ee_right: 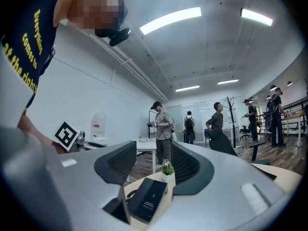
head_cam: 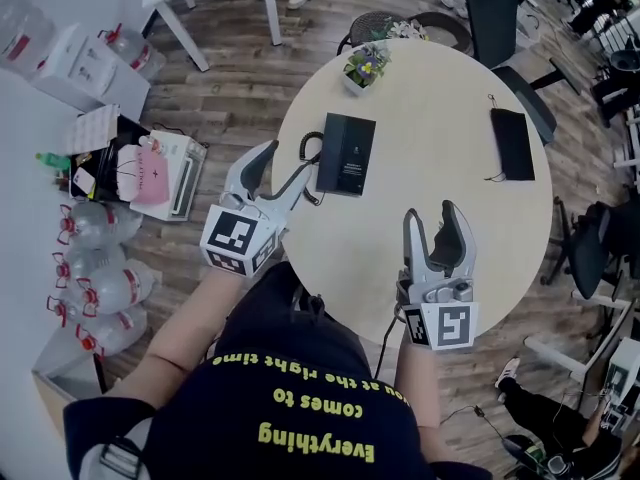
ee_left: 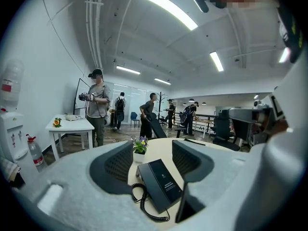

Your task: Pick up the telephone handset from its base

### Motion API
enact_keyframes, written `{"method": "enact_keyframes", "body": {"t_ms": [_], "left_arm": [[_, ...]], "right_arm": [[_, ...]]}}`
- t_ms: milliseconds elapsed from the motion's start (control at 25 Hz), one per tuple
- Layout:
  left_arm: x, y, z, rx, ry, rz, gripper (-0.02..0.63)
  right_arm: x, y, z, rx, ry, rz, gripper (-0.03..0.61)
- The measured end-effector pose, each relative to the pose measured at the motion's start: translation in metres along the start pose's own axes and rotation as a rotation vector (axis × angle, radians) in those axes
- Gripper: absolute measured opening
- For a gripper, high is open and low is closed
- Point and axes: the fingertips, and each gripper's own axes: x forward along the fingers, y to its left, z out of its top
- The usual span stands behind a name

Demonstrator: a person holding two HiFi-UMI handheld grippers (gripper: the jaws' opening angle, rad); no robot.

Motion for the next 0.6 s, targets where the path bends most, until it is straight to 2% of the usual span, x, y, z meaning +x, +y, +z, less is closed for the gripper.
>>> {"method": "enact_keyframes", "body": {"t_ms": [160, 240, 440, 600], "left_arm": [[0.017, 0.008, -0.013, 0.011, 0.015, 0.012, 0.251], [0.027, 0.012, -0.021, 0.007, 0.023, 0.019, 0.215], [0.048, 0.015, -0.048, -0.011, 0.072, 0.011, 0.215], [0.064, 0.020, -0.072, -0.024, 0.111, 0.035, 0.215]], "right_arm": [[0.010, -0.001, -0.014, 0.015, 0.029, 0.015, 0.218], [0.015, -0.005, -0.024, 0.029, 0.043, 0.014, 0.218], [0.021, -0.019, -0.049, 0.059, 0.085, -0.011, 0.219], [0.026, -0.031, -0.068, 0.079, 0.125, -0.023, 0.219]]}}
